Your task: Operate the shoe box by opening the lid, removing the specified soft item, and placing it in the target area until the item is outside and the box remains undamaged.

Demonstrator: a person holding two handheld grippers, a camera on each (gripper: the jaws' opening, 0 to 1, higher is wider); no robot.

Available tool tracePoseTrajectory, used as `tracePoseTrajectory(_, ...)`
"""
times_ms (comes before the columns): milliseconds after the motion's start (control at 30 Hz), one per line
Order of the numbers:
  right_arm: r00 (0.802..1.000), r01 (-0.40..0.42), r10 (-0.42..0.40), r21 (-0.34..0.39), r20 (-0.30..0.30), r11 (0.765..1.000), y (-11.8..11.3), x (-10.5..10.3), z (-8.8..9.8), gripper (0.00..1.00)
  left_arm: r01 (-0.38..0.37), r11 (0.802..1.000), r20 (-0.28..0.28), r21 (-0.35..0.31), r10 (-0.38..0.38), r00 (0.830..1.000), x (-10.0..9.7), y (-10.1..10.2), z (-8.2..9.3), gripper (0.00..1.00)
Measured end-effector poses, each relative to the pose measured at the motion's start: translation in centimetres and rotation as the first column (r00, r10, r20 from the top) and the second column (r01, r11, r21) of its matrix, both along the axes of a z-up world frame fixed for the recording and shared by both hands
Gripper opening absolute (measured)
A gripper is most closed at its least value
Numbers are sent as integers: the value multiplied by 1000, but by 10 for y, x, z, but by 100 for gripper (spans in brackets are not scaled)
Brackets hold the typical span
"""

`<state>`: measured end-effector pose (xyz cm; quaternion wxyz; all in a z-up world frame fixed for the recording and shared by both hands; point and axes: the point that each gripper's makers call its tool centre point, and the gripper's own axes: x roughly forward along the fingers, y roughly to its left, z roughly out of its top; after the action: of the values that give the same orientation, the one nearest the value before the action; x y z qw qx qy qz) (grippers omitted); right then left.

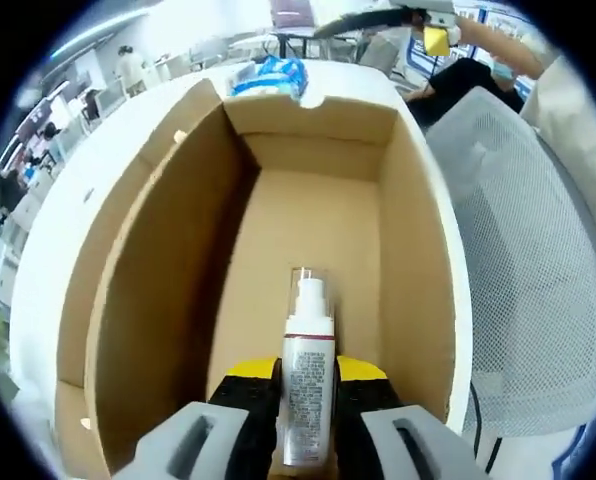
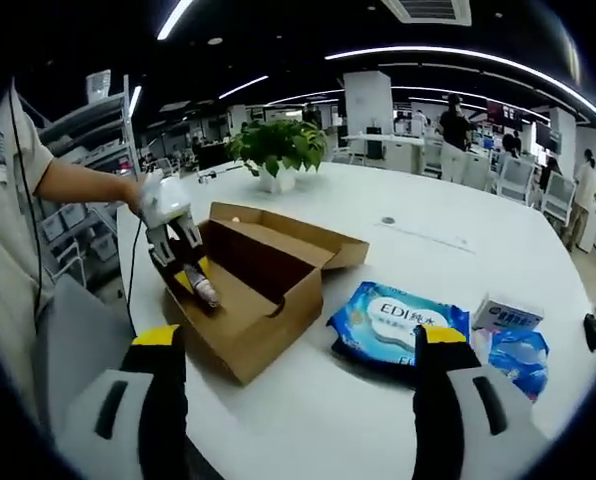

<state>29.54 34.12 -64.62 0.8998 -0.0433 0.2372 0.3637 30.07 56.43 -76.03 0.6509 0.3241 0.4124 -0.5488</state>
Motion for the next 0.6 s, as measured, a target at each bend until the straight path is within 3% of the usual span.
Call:
tracePoseTrajectory(233,999,-31,31,28,13,999,25,0,-1,83,-65,993,36,-99,68,997,11,-15,23,19)
tracePoseTrajectory(600,997,-66,63,103,34,992,55,2,5,71,-149,955,41,-257,165,985,14,-40,52,19)
